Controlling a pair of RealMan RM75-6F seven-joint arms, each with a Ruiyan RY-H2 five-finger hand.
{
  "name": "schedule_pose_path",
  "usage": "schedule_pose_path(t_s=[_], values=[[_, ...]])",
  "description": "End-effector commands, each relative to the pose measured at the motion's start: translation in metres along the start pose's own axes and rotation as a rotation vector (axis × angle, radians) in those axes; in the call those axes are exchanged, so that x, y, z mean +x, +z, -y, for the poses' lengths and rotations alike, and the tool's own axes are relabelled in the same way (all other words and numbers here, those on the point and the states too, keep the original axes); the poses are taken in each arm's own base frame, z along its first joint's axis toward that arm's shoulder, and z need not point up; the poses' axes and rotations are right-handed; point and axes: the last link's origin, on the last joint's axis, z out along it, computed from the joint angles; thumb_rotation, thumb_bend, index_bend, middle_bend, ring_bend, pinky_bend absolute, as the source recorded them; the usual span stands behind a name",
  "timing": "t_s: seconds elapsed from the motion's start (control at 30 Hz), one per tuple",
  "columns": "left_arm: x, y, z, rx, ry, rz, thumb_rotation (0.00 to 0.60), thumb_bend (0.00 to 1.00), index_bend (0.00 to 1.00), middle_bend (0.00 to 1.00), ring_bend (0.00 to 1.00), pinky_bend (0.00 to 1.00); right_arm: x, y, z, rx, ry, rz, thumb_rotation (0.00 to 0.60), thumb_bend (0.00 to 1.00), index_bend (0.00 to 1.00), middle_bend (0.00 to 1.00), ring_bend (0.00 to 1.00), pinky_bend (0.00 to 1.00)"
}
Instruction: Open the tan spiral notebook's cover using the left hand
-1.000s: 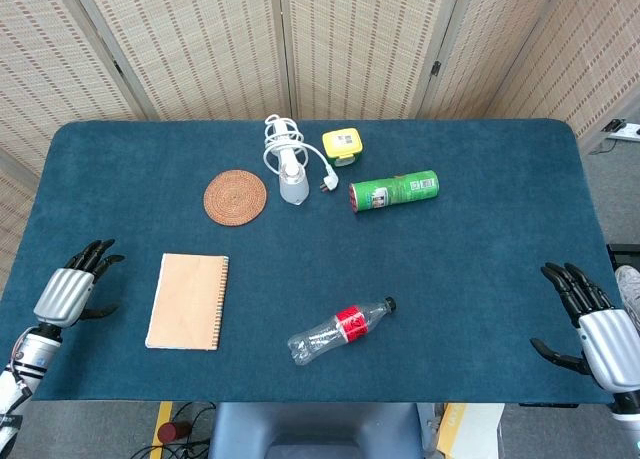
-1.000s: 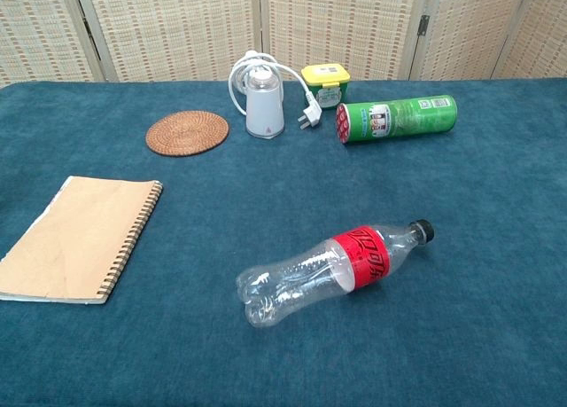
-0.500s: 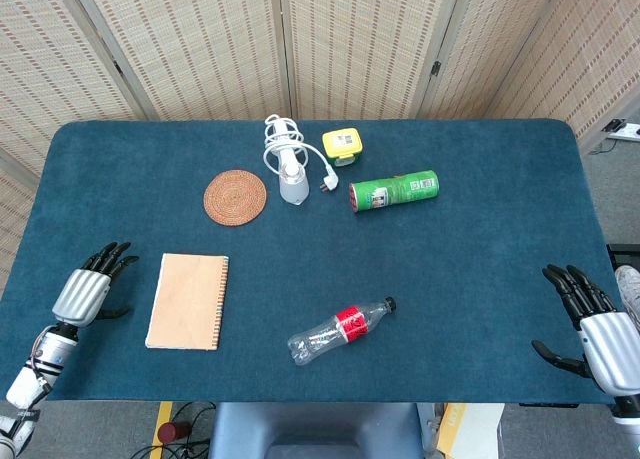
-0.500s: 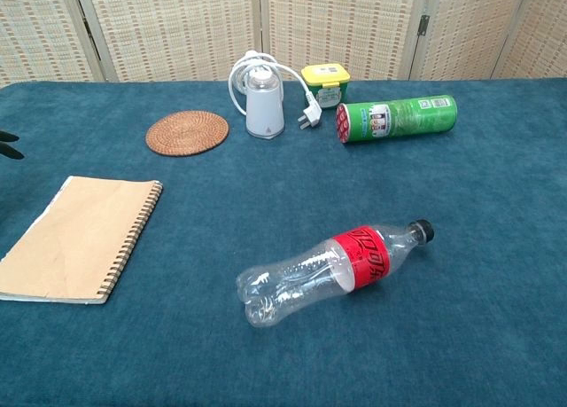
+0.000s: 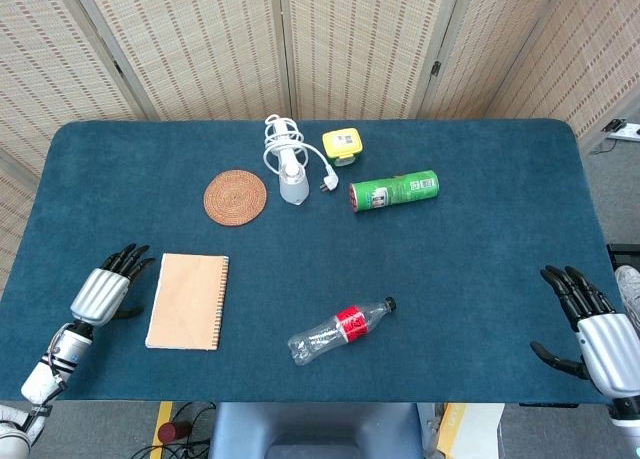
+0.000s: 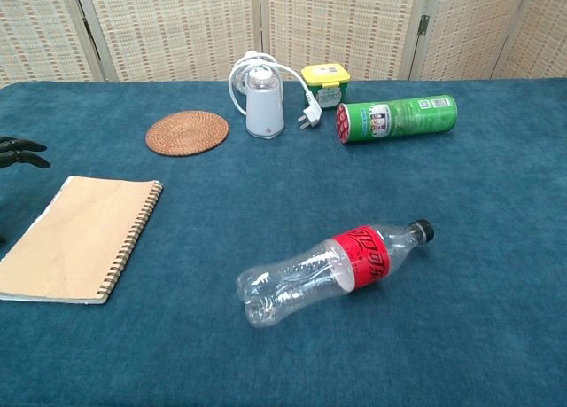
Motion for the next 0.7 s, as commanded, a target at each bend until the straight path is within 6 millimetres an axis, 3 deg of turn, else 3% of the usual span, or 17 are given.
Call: schedule_pose_path(t_s=[0.03, 0.7], values=[[-0.002, 0.001, -0.003, -0.01, 0.01, 0.008, 0.6, 0.13, 0.18, 0.1, 0.05, 0.22, 0.0, 0.0, 0.0, -0.003, 0.001, -0.001, 0.6, 0.22, 0.0, 0.12, 0.01, 0.15], [-0.007, 0.012, -0.026, -0.061, -0.067, -0.027, 0.6, 0.13, 0.2, 0.1, 0.05, 0.22, 0.0, -0.003, -0.001, -0.025, 0.01, -0.01, 0.6, 0.22, 0.0, 0.12, 0.01, 0.15]])
